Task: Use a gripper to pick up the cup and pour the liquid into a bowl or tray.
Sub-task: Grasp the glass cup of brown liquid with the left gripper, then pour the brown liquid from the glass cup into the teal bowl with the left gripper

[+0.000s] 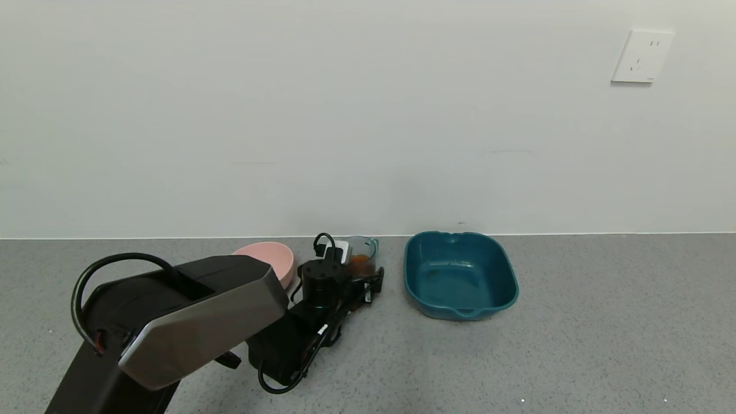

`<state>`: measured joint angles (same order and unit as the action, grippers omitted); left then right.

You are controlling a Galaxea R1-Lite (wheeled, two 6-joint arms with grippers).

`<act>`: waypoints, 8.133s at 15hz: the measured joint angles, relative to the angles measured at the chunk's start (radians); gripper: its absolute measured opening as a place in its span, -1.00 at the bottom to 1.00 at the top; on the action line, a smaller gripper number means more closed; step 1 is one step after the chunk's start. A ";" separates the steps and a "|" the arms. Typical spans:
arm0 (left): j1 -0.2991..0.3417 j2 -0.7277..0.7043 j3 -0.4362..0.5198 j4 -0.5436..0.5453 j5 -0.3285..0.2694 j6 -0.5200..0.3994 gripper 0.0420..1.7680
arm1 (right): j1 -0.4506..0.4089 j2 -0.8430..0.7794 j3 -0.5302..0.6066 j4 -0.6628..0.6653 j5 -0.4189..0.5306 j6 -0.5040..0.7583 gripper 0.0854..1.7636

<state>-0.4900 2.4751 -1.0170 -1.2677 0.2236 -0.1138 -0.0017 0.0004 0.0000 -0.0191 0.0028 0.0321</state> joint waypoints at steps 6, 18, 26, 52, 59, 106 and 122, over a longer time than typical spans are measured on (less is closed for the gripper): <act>0.001 0.016 -0.017 0.001 0.005 0.001 0.94 | 0.000 0.000 0.000 0.000 0.000 0.000 0.94; 0.001 0.018 -0.020 0.000 0.003 0.000 0.49 | 0.000 0.000 0.000 0.000 0.000 0.000 0.94; 0.001 0.016 -0.020 0.003 0.005 0.000 0.48 | 0.000 0.000 0.000 0.000 0.000 0.000 0.94; -0.068 -0.235 -0.259 0.441 0.069 0.245 0.48 | 0.000 0.000 0.000 0.000 0.000 0.000 0.94; -0.112 -0.226 -0.281 0.478 0.068 0.407 0.48 | 0.000 0.000 0.000 0.000 0.000 0.000 0.94; -0.244 -0.189 -0.368 0.624 0.266 0.902 0.47 | 0.000 0.000 0.000 0.000 0.000 0.000 0.94; -0.248 -0.190 -0.370 0.614 0.304 1.203 0.47 | 0.000 0.000 0.000 0.000 0.000 0.000 0.94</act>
<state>-0.7383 2.2851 -1.3874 -0.6538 0.5281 1.0891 -0.0017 0.0000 0.0000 -0.0191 0.0028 0.0321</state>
